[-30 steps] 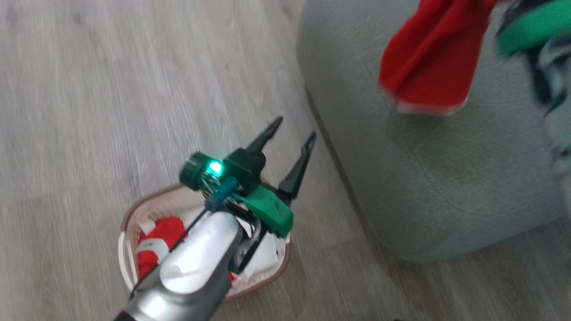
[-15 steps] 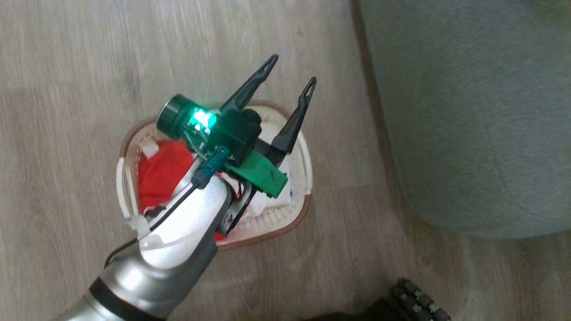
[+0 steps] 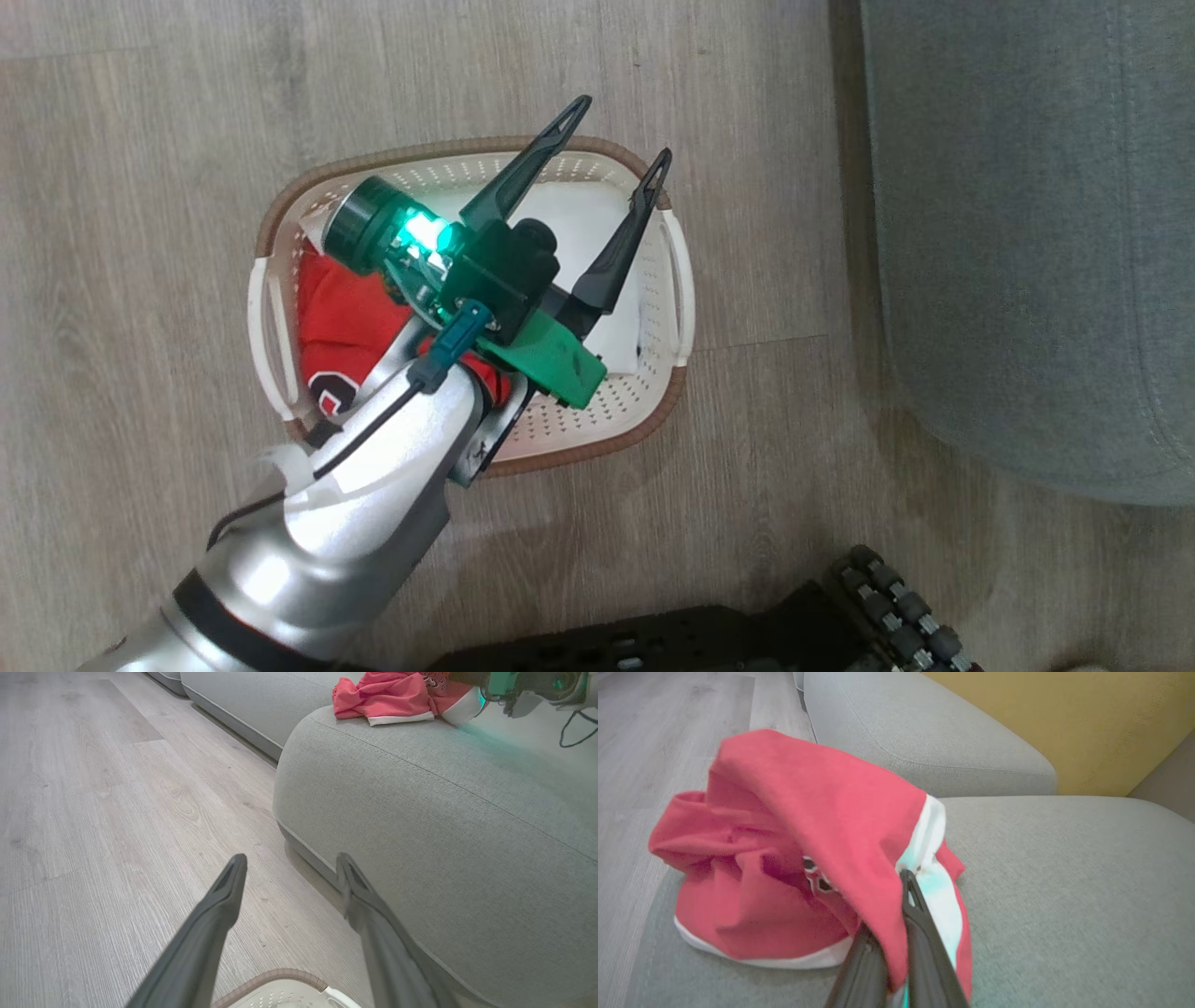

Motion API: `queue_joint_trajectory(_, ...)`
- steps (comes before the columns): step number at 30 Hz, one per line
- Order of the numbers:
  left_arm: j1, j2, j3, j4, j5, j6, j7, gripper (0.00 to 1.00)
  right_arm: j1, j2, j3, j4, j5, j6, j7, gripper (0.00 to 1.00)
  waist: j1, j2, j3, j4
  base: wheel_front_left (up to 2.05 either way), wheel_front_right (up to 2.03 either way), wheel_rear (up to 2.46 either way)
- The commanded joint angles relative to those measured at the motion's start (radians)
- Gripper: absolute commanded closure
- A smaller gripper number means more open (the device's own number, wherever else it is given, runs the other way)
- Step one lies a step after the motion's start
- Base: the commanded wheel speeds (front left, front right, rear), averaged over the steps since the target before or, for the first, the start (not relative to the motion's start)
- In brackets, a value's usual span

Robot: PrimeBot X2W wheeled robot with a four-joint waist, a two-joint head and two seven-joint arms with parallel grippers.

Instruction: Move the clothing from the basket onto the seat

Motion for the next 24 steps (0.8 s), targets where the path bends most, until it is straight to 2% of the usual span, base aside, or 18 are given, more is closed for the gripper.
queue_joint_trajectory(1,-0.001,0.016,0.02,-0.039,0.002,0.003,0.006,0.0,0.012,-0.009,-0.025,-0.034,-0.021,0.007,-0.011,1.0,-0.0002,0.0,-0.002,-0.006,0.0,0.0,0.0)
queue_joint_trajectory(2,0.0,0.018,0.02,-0.04,0.001,0.004,0.007,0.0,0.025,0.0,-0.039,-0.04,-0.032,0.007,-0.012,0.87,-0.0002,0.0,-0.002,-0.009,0.0,0.0,0.0)
queue_joint_trajectory(4,0.002,0.022,0.021,-0.039,-0.001,0.006,0.01,0.0,0.047,0.02,-0.06,-0.055,-0.05,0.007,-0.012,0.44,-0.0002,0.0,-0.005,-0.016,0.0,0.0,0.0)
queue_joint_trajectory(5,0.003,0.024,0.022,-0.038,-0.003,0.008,0.01,0.0,0.056,0.031,-0.067,-0.062,-0.056,0.007,-0.012,0.0,-0.0002,0.0,-0.008,-0.02,0.0,0.0,0.0)
queue_joint_trajectory(12,0.019,0.03,0.03,-0.028,-0.022,0.014,0.001,0.0,0.119,0.08,-0.047,-0.079,-0.054,0.007,-0.012,0.0,-0.0002,0.0,-0.051,-0.043,0.0,0.0,0.0)
queue_joint_trajectory(18,0.041,0.035,0.052,-0.021,-0.048,0.025,-0.02,0.0,0.191,0.088,0.056,-0.125,0.009,0.007,-0.012,0.0,-0.0002,0.0,-0.127,-0.042,0.0,0.0,0.0)
queue_joint_trajectory(24,0.085,0.032,0.096,-0.002,-0.088,0.041,-0.046,0.0,0.281,0.091,0.19,-0.206,0.096,0.007,-0.012,0.0,-0.0002,0.0,-0.247,-0.022,0.0,0.0,0.0)
